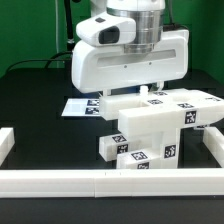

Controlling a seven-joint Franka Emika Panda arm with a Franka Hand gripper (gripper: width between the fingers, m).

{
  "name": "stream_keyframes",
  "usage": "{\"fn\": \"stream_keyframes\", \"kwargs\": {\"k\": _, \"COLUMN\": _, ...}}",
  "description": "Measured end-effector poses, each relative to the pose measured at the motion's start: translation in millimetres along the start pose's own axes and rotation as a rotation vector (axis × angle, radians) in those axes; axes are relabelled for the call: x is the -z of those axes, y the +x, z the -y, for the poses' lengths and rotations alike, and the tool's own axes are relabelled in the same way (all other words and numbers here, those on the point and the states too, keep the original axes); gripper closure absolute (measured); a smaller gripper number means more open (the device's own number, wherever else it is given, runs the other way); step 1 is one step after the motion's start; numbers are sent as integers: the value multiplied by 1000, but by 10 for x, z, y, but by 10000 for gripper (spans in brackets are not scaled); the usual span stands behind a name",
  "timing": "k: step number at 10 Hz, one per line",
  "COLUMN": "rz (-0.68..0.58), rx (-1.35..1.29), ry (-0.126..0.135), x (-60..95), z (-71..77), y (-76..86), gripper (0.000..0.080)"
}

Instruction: Assemble chair

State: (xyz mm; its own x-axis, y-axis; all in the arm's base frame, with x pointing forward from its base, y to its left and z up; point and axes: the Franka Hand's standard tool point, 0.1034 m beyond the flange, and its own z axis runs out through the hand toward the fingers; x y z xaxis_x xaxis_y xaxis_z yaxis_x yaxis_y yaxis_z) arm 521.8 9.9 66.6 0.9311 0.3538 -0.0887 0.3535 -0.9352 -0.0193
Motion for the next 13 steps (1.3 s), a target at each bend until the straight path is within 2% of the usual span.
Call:
{"fn": "stream_keyframes", "kwargs": {"k": 3, "rz": 10, "rx": -57, "ry": 0, "x": 4, "z": 87, "y": 178, "gripper": 150}}
{"fn": "stream_keyframes", "kwargs": {"k": 9, "rz": 13, "rx": -65, "ry": 3, "x": -5, "z": 53, "y": 161, "gripper": 150}}
{"fn": "stream_keyframes", "kwargs": {"k": 10, "rz": 18, "rx": -48, "ry": 9, "x": -19, "z": 17, "y": 64, "gripper": 150}}
{"fn": "stream_keyframes", "kwargs": {"k": 11, "rz": 30, "rx": -77, "ry": 19, "x": -26, "z": 60, "y": -61, "gripper": 150}}
{"fn": "stream_keyframes", "kwargs": {"k": 13, "rz": 44, "rx": -123, "ry": 31, "x": -4, "z": 314, "y": -189, "gripper": 150}}
